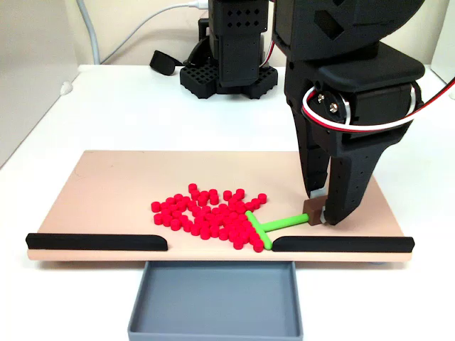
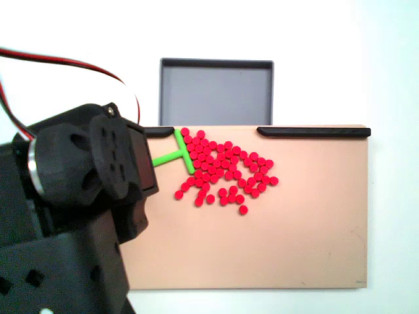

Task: Push granules from left to the grey container

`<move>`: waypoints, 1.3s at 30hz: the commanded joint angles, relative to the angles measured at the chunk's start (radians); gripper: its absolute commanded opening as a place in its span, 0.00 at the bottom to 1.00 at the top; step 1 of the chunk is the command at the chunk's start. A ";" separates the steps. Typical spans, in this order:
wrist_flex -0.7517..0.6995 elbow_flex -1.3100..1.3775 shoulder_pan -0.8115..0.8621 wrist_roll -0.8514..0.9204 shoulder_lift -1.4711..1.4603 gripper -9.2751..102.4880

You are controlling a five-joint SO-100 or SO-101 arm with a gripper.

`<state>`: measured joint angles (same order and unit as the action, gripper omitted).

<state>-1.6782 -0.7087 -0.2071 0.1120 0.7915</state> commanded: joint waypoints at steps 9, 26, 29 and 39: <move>0.006 0.031 0.020 0.041 0.002 0.08; -0.005 0.031 0.020 0.064 0.005 0.08; -0.006 0.031 0.020 0.077 0.005 0.08; -0.008 0.020 0.020 0.080 0.025 0.08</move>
<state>-1.6797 -0.7072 -0.1979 0.1917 0.7869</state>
